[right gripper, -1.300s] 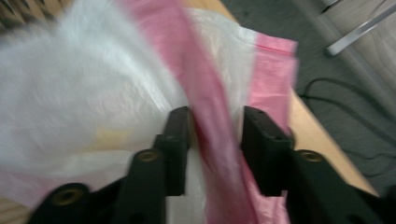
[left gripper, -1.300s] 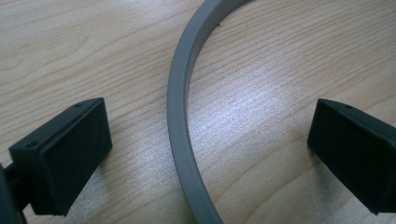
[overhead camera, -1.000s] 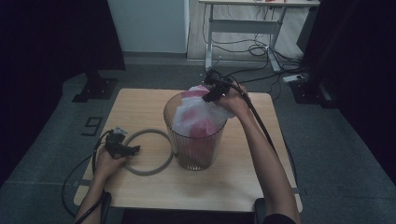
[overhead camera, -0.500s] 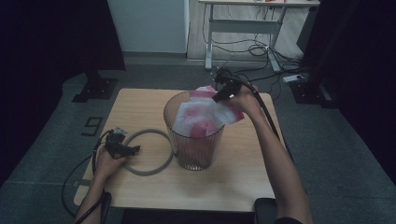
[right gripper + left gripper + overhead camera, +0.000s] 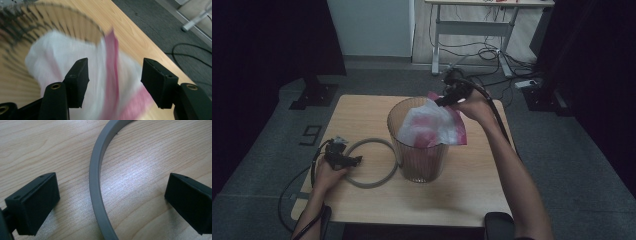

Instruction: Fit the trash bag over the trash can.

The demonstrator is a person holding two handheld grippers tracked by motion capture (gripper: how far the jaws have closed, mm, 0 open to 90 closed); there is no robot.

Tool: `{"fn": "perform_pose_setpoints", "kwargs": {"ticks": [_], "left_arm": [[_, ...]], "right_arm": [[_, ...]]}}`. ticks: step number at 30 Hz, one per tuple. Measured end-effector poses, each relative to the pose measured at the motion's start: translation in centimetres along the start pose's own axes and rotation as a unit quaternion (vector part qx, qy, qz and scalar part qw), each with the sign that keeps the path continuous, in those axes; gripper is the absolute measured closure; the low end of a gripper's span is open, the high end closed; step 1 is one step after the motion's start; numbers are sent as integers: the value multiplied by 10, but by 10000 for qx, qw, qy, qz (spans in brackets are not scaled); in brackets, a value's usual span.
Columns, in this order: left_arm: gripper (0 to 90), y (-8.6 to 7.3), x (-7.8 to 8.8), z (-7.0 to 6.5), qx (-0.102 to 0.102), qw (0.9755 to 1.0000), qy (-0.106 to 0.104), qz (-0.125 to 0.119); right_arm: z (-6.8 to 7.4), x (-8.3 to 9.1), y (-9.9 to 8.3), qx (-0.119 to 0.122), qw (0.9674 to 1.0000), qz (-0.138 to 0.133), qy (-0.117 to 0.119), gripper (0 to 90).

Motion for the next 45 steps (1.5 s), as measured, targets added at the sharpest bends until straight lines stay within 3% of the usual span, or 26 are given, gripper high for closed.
{"fn": "perform_pose_setpoints", "kwargs": {"ticks": [2, 6, 9, 11, 16, 20, 22, 23, 25, 28, 30, 33, 34, 39, 45], "left_arm": [[0, 0, 0, 0, -1, 10000, -2, 0], [0, 0, 0, 0, -8, 10000, -10, -4], [0, 0, 0, 0, -12, 10000, -16, -9], [0, 0, 0, 0, -19, 10000, -21, -7], [0, 0, 0, 0, -13, 10000, -12, -8], [0, 0, 0, -1, -4, 10000, -6, -11], [0, 0, 0, 0, -4, 10000, -5, -11], [0, 0, 0, -1, -3, 10000, -5, -11], [0, 0, 0, -1, 0, 10000, -4, -12], [0, 0, 0, -1, -1, 10000, -5, -11], [0, 0, 0, -1, -4, 10000, -8, -11], [0, 0, 0, 0, -13, 10000, -13, -9], [0, 0, 0, -1, -17, 10000, -17, -12], [0, -1, 0, 0, -43, 10000, -39, -6], [0, -2, 3, -2, -74, 9998, -64, 193]], "right_arm": [[1, -16, 11, 143, 9999, 84, 34, 398], [2, -41, 15, 357, 9982, 452, 142, 639], [-1, -44, 8, 285, 9976, 608, 190, 702], [-9, -35, -5, 131, 9978, 599, 245, 718], [-8, -1, -29, -69, 9990, 410, 192, 719], [11, 20, -54, -156, 9992, 304, 224, 714], [19, 26, -60, -172, 9991, 232, 295, 644], [19, 29, -61, -180, 9992, 214, 270, 560], [12, 33, -55, -241, 9996, 80, 97, 455], [4, 34, -43, -318, 9995, -50, 5, 399], [-7, 27, -24, -332, 9993, -135, -75, 394], [-12, 17, -14, -231, 9996, -85, -136, 406], [-17, 5, -10, -134, 9997, 101, -152, 423], [-24, -6, -22, -59, 9992, 382, -142, 424], [-16, 8, -46, -247, 9995, 157, 142, 412]]}}
Point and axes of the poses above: each handheld gripper's, and its own axes: x roughly backward along the jaws, y roughly out of its top, z roughly to its left, the point moved 10 cm from there along -x, roughly forward along the jaws, and after that the axes turned 1 degree about y, right-handed, at the moved point
